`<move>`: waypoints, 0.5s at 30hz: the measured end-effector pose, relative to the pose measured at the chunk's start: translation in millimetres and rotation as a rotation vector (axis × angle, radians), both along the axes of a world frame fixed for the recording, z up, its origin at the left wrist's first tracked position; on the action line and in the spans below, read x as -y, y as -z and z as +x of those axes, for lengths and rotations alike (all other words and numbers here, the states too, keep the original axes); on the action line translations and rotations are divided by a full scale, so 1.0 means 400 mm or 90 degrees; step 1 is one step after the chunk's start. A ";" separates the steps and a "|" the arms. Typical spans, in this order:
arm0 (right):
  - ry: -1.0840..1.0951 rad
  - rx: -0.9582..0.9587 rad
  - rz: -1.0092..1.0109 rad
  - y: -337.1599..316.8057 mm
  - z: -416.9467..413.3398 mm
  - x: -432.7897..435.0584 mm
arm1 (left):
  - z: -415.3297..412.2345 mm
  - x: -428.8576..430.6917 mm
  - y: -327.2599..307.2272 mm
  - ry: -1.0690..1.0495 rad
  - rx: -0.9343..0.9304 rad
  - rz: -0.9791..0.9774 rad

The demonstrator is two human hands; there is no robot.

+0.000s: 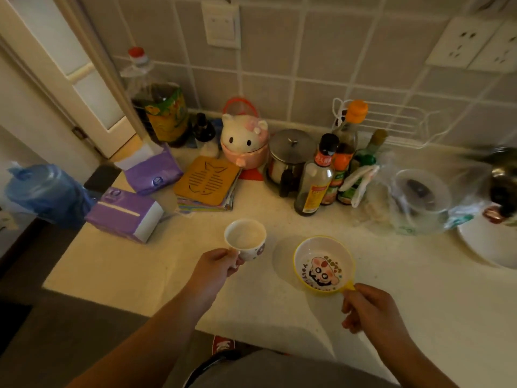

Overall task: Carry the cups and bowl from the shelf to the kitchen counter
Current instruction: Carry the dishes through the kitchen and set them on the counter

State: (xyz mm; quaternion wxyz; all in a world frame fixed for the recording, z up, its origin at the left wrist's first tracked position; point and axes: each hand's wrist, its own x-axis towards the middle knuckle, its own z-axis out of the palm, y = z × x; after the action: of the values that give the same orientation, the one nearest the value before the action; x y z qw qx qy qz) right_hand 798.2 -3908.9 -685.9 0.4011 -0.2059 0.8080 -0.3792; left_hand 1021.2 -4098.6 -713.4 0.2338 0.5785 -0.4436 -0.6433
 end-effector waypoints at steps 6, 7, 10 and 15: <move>0.058 -0.013 0.009 -0.005 0.034 0.036 | -0.011 0.081 0.053 0.087 0.001 -0.016; 0.064 -0.016 0.009 -0.006 0.039 0.040 | -0.014 0.089 0.060 0.095 0.003 -0.015; 0.085 -0.020 0.003 -0.009 0.048 0.051 | -0.025 0.108 0.074 0.112 0.003 -0.011; 0.117 -0.015 0.000 -0.009 0.053 0.061 | -0.030 0.127 0.082 0.155 0.046 -0.035</move>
State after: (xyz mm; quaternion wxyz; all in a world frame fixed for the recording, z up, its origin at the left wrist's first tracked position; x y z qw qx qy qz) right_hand 819.3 -3933.4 -682.1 0.3552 -0.1352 0.8282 -0.4118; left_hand 1009.3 -4149.4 -746.3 0.1540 0.5364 -0.5363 -0.6332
